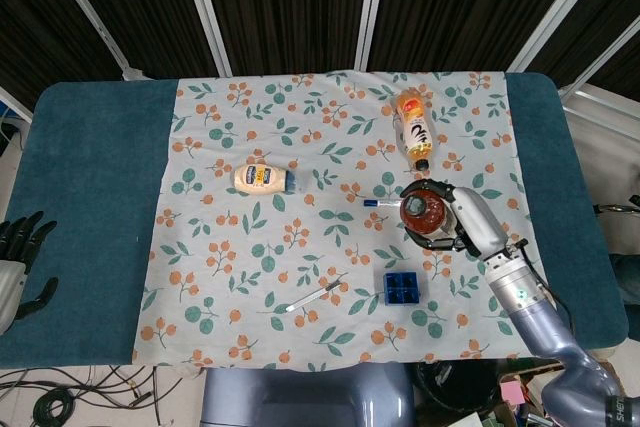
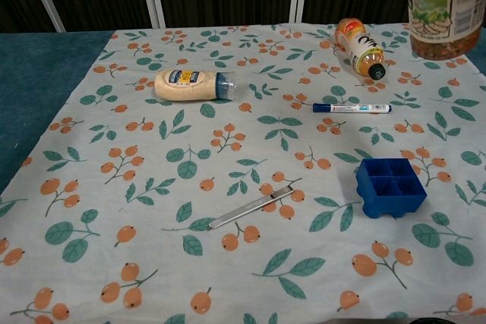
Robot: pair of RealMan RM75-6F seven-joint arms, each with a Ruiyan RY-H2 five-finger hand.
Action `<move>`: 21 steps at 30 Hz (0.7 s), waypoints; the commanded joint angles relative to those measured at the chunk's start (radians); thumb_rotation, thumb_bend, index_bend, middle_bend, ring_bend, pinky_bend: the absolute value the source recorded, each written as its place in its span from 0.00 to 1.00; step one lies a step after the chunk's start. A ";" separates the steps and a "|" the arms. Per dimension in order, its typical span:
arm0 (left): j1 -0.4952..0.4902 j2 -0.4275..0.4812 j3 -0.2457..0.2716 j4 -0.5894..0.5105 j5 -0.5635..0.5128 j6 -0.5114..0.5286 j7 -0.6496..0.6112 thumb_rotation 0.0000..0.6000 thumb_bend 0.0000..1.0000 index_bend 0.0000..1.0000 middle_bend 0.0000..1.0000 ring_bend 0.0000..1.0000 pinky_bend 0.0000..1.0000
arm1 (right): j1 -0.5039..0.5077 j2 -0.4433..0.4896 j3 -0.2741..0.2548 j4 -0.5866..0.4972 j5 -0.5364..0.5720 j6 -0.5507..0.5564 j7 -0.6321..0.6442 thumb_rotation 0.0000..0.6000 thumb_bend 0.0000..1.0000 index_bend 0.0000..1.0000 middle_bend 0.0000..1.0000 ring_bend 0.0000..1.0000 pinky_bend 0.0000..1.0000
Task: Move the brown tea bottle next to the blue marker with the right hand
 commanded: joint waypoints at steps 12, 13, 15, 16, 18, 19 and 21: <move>0.000 -0.002 0.001 -0.001 -0.003 -0.003 0.009 1.00 0.36 0.10 0.00 0.00 0.06 | -0.036 0.140 -0.046 0.113 -0.268 0.034 0.898 1.00 0.47 0.49 0.53 0.61 0.65; 0.000 -0.002 0.000 -0.001 -0.003 -0.003 0.008 1.00 0.36 0.10 0.00 0.00 0.06 | -0.030 0.128 -0.053 0.119 -0.243 0.017 0.834 1.00 0.47 0.49 0.53 0.61 0.65; 0.000 -0.002 0.000 -0.001 -0.004 -0.003 0.008 1.00 0.36 0.10 0.00 0.00 0.06 | -0.021 0.098 -0.066 0.121 -0.185 -0.007 0.726 1.00 0.47 0.49 0.53 0.61 0.65; -0.001 -0.002 0.000 -0.001 -0.004 -0.004 0.008 1.00 0.36 0.10 0.00 0.00 0.06 | -0.018 0.087 -0.069 0.119 -0.163 -0.012 0.697 1.00 0.47 0.49 0.53 0.61 0.65; -0.001 -0.002 0.000 -0.001 -0.004 -0.005 0.009 1.00 0.36 0.10 0.00 0.00 0.06 | -0.006 0.058 -0.082 0.131 -0.122 -0.030 0.629 1.00 0.47 0.49 0.53 0.61 0.65; -0.001 -0.001 0.001 -0.001 -0.004 -0.006 0.009 1.00 0.36 0.10 0.00 0.00 0.06 | 0.000 0.041 -0.088 0.146 -0.103 -0.035 0.571 1.00 0.47 0.49 0.53 0.61 0.65; -0.001 -0.001 0.001 -0.001 -0.005 -0.006 0.010 1.00 0.36 0.10 0.00 0.00 0.06 | 0.005 0.016 -0.093 0.162 -0.076 -0.031 0.481 1.00 0.47 0.49 0.53 0.61 0.65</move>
